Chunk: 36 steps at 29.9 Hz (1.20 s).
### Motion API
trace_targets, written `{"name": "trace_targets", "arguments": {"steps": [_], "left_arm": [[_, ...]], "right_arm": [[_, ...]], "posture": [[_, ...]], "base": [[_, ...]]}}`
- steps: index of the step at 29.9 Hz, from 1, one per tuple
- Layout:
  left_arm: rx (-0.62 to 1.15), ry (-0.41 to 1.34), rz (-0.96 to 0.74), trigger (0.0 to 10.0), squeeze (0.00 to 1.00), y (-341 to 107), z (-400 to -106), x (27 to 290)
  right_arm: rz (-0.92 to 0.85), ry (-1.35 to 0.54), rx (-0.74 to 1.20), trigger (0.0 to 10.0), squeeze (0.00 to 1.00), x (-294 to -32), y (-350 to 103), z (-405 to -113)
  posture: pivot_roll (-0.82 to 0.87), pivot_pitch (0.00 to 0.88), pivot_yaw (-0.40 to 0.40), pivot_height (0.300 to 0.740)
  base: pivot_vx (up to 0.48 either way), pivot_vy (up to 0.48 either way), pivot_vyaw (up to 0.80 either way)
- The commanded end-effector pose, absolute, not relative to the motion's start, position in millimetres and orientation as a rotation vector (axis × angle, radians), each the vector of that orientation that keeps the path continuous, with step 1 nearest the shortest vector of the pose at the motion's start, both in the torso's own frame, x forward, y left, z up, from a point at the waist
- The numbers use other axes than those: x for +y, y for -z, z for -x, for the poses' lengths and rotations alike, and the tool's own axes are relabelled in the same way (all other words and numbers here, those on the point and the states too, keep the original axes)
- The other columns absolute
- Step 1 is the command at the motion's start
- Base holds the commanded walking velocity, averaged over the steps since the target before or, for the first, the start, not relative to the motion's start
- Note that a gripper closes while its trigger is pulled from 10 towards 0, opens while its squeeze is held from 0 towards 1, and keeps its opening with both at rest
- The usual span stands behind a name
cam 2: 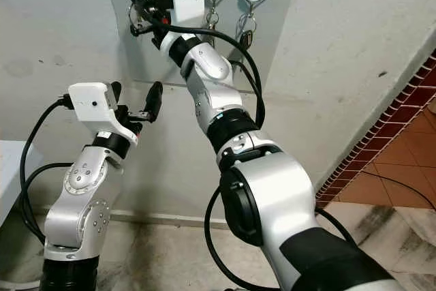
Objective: Hang keys on a hook
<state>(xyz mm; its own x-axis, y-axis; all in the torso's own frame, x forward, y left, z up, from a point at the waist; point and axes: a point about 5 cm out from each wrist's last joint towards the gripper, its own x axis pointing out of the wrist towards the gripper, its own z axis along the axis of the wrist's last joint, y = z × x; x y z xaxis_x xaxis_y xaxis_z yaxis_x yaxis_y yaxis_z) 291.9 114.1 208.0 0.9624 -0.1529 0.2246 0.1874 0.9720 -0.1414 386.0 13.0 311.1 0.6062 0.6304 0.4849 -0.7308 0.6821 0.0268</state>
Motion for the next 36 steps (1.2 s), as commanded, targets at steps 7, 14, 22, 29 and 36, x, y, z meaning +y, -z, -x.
{"name": "trace_targets", "arguments": {"steps": [7, 14, 22, 29, 36], "left_arm": [[-0.216, 0.166, 0.171, 10.0, 0.0, -211, -289, 114], [-0.211, 0.163, 0.174, 10.0, 0.0, -210, -288, 114], [-0.208, 0.157, 0.18, 10.0, 0.0, -211, -285, 114], [-0.205, 0.148, 0.191, 10.0, 0.0, -210, -284, 115], [-0.197, 0.151, 0.196, 10.0, 0.0, -209, -282, 114]], "right_arm": [[-0.246, -0.786, -0.51, 10.0, 0.0, 12, -328, -386], [-0.262, -0.792, -0.506, 10.0, 0.0, 12, -332, -386], [-0.256, -0.88, -0.48, 10.0, 0.0, 22, -332, -382], [-0.208, -0.962, -0.462, 10.0, 0.0, 28, -327, -379], [-0.232, -0.957, -0.454, 10.0, 0.0, 23, -325, -381]], "posture": [[0.09, 0.076, -0.093, 0.74], [0.09, 0.079, -0.092, 0.74], [0.1, 0.089, -0.097, 0.74], [0.1, 0.094, -0.102, 0.74], [0.09, 0.098, -0.098, 0.74]], "base": [[0.0, 0.0, 0.0], [0.0, 0.0, 0.0], [0.0, 0.0, 0.0], [0.0, 0.0, 0.0], [0.0, 0.0, 0.0]]}}
